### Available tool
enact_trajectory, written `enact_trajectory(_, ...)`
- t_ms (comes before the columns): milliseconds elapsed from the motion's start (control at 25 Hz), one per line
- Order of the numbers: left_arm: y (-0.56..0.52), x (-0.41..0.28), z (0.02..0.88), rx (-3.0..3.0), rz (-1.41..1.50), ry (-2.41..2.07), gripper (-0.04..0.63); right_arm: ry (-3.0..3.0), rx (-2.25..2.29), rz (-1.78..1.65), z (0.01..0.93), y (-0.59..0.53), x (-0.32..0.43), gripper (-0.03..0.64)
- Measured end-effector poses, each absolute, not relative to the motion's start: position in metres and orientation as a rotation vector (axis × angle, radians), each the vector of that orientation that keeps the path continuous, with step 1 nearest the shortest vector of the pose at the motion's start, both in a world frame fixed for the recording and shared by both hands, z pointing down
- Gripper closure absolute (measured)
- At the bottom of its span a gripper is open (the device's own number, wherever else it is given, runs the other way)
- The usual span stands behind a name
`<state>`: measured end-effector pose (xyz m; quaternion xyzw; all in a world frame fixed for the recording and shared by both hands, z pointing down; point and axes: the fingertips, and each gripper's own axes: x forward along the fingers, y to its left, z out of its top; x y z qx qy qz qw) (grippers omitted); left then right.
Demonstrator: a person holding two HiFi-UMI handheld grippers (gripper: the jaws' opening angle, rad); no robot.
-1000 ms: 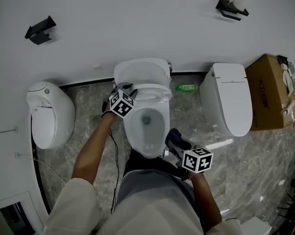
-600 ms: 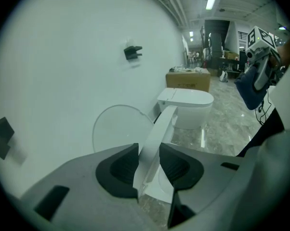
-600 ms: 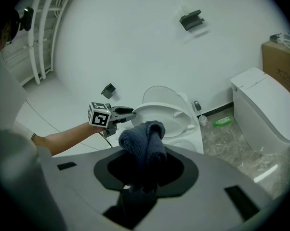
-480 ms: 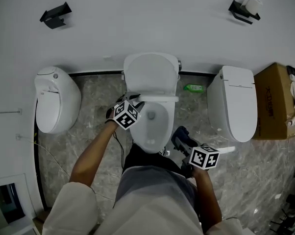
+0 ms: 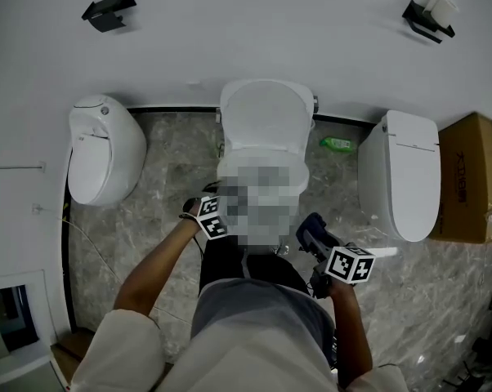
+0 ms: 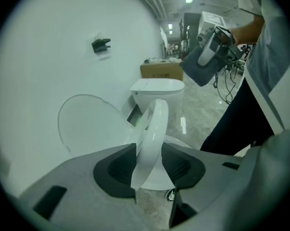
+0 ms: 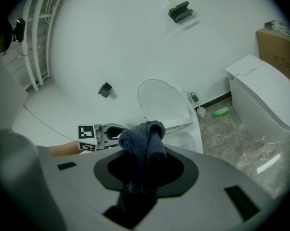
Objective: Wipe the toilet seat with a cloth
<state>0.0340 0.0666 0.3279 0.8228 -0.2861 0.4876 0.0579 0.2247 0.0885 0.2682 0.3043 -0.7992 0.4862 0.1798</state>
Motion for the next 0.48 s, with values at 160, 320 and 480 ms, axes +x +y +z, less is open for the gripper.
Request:
enact_trajectory(160,0.102,0.048,0.353,2.518,1.488,-0.726,0.442,-2.191,0.838,1.398,0.287,0.103,0.234,0.511)
enact_trajectory(320,0.126,0.053,0.369,2.489,1.461,-0.597,0.438,-2.146,0.823,1.425,0.298,0.111,0.234,0.511)
enact_trajectory(480,0.143,0.056,0.382,2.496,1.447,-0.496,0.433,-2.112,0.792,1.442,0.307,0.119,0.231,0.511)
